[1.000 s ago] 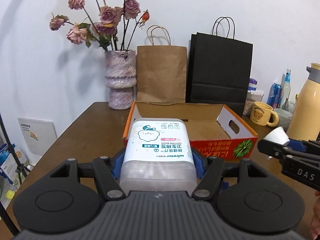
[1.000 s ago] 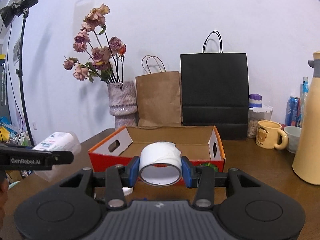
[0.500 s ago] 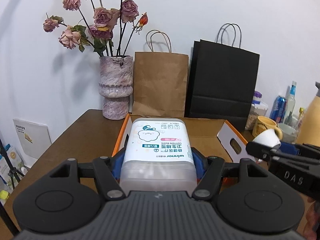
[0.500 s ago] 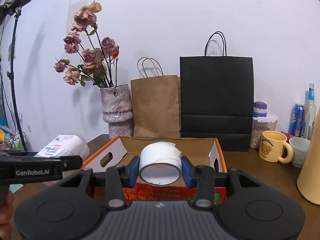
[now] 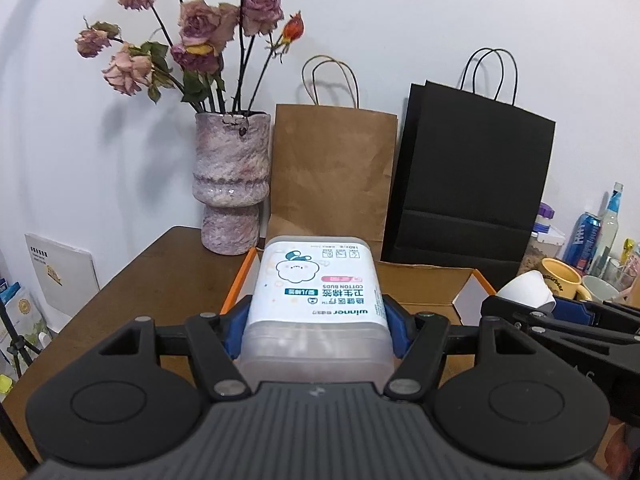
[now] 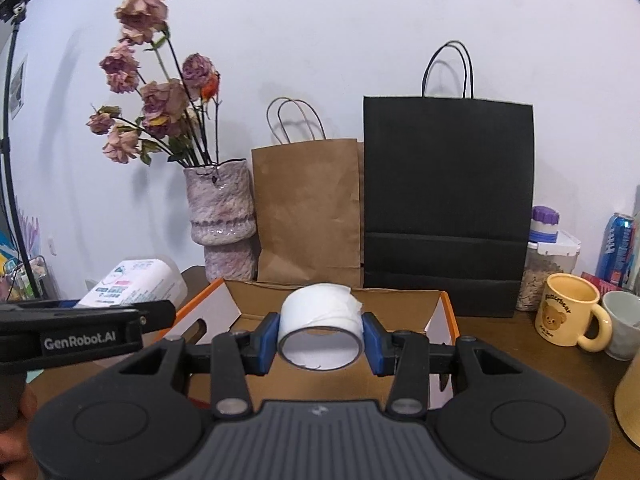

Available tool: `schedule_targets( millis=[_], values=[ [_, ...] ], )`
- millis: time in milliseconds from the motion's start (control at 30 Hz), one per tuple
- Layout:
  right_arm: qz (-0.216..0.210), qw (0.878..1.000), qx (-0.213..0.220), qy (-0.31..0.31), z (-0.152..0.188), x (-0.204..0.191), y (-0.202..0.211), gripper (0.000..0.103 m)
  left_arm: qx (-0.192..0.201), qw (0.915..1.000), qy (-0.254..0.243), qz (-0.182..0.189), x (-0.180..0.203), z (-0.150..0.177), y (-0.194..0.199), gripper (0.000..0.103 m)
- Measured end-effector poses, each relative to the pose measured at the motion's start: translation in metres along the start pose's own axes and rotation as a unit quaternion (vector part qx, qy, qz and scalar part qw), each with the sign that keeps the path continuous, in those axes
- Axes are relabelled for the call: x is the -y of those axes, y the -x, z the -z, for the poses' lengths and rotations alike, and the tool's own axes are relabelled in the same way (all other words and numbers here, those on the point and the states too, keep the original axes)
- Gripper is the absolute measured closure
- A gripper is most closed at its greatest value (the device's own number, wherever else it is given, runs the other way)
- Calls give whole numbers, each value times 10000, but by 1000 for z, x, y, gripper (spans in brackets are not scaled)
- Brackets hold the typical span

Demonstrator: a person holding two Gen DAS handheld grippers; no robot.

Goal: Organize rigid objects
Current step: 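Carry the tape roll and cotton-bud container into the red box with both grippers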

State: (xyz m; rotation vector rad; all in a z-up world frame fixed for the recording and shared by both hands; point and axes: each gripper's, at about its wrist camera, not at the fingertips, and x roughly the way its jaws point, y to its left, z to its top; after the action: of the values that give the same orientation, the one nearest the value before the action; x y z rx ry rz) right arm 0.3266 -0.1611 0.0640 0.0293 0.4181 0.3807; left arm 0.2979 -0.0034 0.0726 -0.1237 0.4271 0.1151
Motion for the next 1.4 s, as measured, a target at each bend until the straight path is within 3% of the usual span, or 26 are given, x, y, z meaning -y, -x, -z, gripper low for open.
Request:
schedule_targets(
  millis=[633,1167,1400],
  values=[
    [-167,9982,-561,-92,-7,11,-83,60,-555,9977,-107,-383,-2,-1,-88,36],
    [102,9937,-1110,-79,23,23,-121,60,-892,9936,-341,-611,-6,12,-115,36],
    [252,9913,-1291,15,27,23,-126,60,-836,9936,-399,-644,-8,10,-115,33]
  ],
)
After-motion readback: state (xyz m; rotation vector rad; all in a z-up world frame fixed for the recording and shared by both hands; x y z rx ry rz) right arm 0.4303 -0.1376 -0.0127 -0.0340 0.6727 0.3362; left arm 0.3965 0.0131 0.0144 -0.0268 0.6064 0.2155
